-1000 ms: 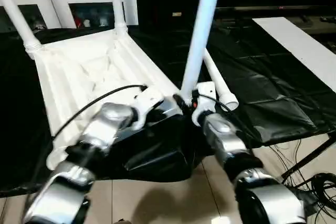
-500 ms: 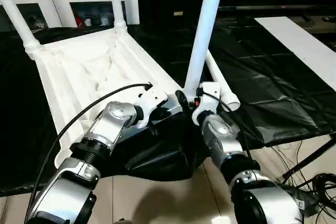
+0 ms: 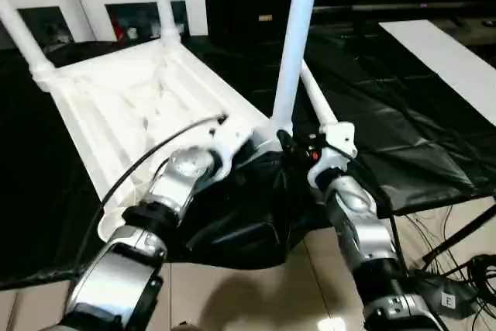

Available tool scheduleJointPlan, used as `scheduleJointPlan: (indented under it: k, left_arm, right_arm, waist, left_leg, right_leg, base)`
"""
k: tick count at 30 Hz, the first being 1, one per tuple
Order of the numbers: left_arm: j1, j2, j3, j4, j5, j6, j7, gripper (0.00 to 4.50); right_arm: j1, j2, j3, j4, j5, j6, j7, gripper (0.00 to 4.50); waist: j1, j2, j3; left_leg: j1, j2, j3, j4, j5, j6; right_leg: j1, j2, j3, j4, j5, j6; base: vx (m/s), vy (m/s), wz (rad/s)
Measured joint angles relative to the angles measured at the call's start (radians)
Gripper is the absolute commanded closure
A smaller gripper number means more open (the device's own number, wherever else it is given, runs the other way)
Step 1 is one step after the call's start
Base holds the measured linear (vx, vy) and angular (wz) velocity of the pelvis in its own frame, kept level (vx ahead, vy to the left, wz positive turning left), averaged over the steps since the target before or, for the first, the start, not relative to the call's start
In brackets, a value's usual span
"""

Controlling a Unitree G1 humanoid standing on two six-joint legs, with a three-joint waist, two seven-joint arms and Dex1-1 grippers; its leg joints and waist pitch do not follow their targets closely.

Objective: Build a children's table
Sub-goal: Rotate leg to tighten, then rotate table base

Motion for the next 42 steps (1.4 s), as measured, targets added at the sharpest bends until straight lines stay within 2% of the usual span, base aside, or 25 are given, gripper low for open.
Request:
scheduleJointPlan:
  k: [4, 8, 11, 14, 18, 20, 22, 24, 28, 33, 39, 42]
  left_arm:
    - [0.001, 0.050, 0.045, -0.106, 0.002, 0.003, 0.055, 3.26]
    - [0.072, 0.098, 0.100, -0.281, -0.002, 0.098, 0.074, 3.26]
    - [0.172, 0.175, 0.131, -0.462, -0.006, 0.222, 0.069, 3.26]
    - [0.291, 0.289, 0.196, -0.666, 0.011, 0.395, 0.051, 3.26]
    - [0.396, 0.414, 0.286, -0.818, 0.090, 0.549, 0.030, 3.26]
    - [0.454, 0.473, 0.297, -0.874, 0.130, 0.607, 0.003, 3.26]
    - [0.490, 0.512, 0.297, -0.910, 0.143, 0.651, -0.031, 3.26]
    - [0.569, 0.614, 0.281, -0.996, 0.123, 0.738, -0.098, 3.26]
    - [0.649, 0.734, 0.260, -1.092, 0.107, 0.849, -0.178, 3.26]
    - [0.707, 0.754, 0.226, -1.100, 0.106, 0.882, -0.261, 3.26]
    - [0.725, 0.724, 0.173, -1.113, 0.008, 0.886, -0.317, 3.26]
    - [0.724, 0.712, 0.156, -1.111, -0.008, 0.855, -0.355, 3.26]
  right_arm:
    - [0.028, -0.016, 0.029, -0.029, -0.002, 0.064, 0.033, 0.65]
    - [0.029, -0.030, 0.063, -0.027, -0.031, 0.131, 0.050, 0.65]
    - [0.024, -0.029, 0.091, -0.020, -0.037, 0.148, 0.060, 0.65]
    - [0.006, -0.025, 0.100, 0.018, -0.042, 0.148, 0.062, 0.65]
    - [-0.037, -0.017, 0.100, 0.078, -0.049, 0.155, 0.062, 0.65]
    - [-0.077, -0.003, 0.100, 0.116, -0.053, 0.155, 0.067, 0.65]
    - [-0.102, 0.005, 0.101, 0.137, -0.054, 0.153, 0.074, 0.65]
    - [-0.126, 0.014, 0.112, 0.169, -0.055, 0.144, 0.085, 0.65]
    - [-0.144, 0.007, 0.113, 0.203, -0.055, 0.138, 0.101, 0.65]
    - [-0.158, 0.014, 0.123, 0.267, -0.060, 0.132, 0.126, 0.65]
    - [-0.220, 0.013, 0.125, 0.362, -0.066, 0.090, 0.167, 0.65]
    - [-0.255, 0.010, 0.125, 0.417, -0.064, 0.066, 0.224, 0.65]
  waist:
    - [-0.001, 0.000, 0.000]
    - [-0.002, 0.001, 0.000]
    - [-0.010, 0.003, 0.000]
    - [-0.018, 0.003, 0.001]
    - [-0.010, 0.004, 0.001]
    - [-0.012, 0.003, 0.001]
    - [-0.006, 0.002, 0.000]
    - [-0.009, -0.003, -0.001]
    - [-0.007, -0.005, -0.002]
    - [-0.011, -0.005, -0.002]
    - [-0.010, -0.005, -0.002]
    - [-0.010, -0.005, -0.002]
  left_leg:
    - [-0.004, 0.002, 0.000, 0.001, 0.000, 0.000]
    - [-0.006, 0.002, 0.000, 0.006, -0.001, 0.003]
    - [-0.006, 0.003, 0.000, 0.006, -0.001, 0.003]
    - [-0.005, 0.004, 0.000, 0.005, -0.001, 0.002]
    - [-0.005, 0.005, 0.000, 0.005, -0.001, 0.001]
    - [-0.005, 0.004, 0.000, 0.005, -0.001, 0.001]
    - [-0.005, 0.004, 0.000, 0.006, -0.001, 0.001]
    - [-0.005, 0.005, 0.000, 0.006, 0.000, 0.000]
    - [-0.005, 0.004, 0.000, 0.007, 0.000, 0.000]
    - [-0.004, 0.004, 0.000, 0.007, 0.000, 0.000]
    - [-0.004, 0.004, -0.001, 0.009, 0.000, -0.001]
    - [-0.004, 0.004, -0.001, 0.012, 0.000, 0.000]
  right_leg:
    - [-0.001, 0.000, 0.000, -0.002, -0.001, 0.001]
    - [-0.003, 0.000, 0.000, -0.002, -0.002, 0.001]
    - [-0.004, 0.000, 0.000, -0.001, -0.002, 0.001]
    - [-0.004, 0.002, 0.000, 0.000, -0.002, 0.000]
    - [-0.004, 0.002, -0.001, 0.001, -0.002, 0.000]
    - [-0.004, 0.002, 0.000, 0.002, -0.001, 0.000]
    - [-0.003, 0.001, -0.001, 0.002, -0.001, 0.000]
    - [-0.003, 0.001, -0.001, 0.004, -0.002, 0.000]
    - [-0.003, 0.001, 0.000, 0.003, -0.002, 0.000]
    - [-0.003, 0.001, 0.000, 0.005, -0.001, -0.001]
    - [-0.003, 0.002, -0.001, 0.008, -0.001, -0.001]
    - [-0.003, 0.001, 0.000, 0.011, -0.001, -0.001]
  base:
    - [0.000, 0.000, 0.00]
    - [0.000, 0.000, 0.00]
    - [0.000, 0.000, 0.00]
    - [0.000, 0.000, 0.00]
    - [0.000, 0.000, 0.00]
    - [0.000, 0.000, 0.00]
    - [0.000, 0.000, 0.00]
    - [0.000, 0.000, 0.00]
    - [0.000, 0.000, 0.00]
    - [0.000, 0.000, 0.00]
    - [0.000, 0.000, 0.00]
    - [0.000, 0.000, 0.00]
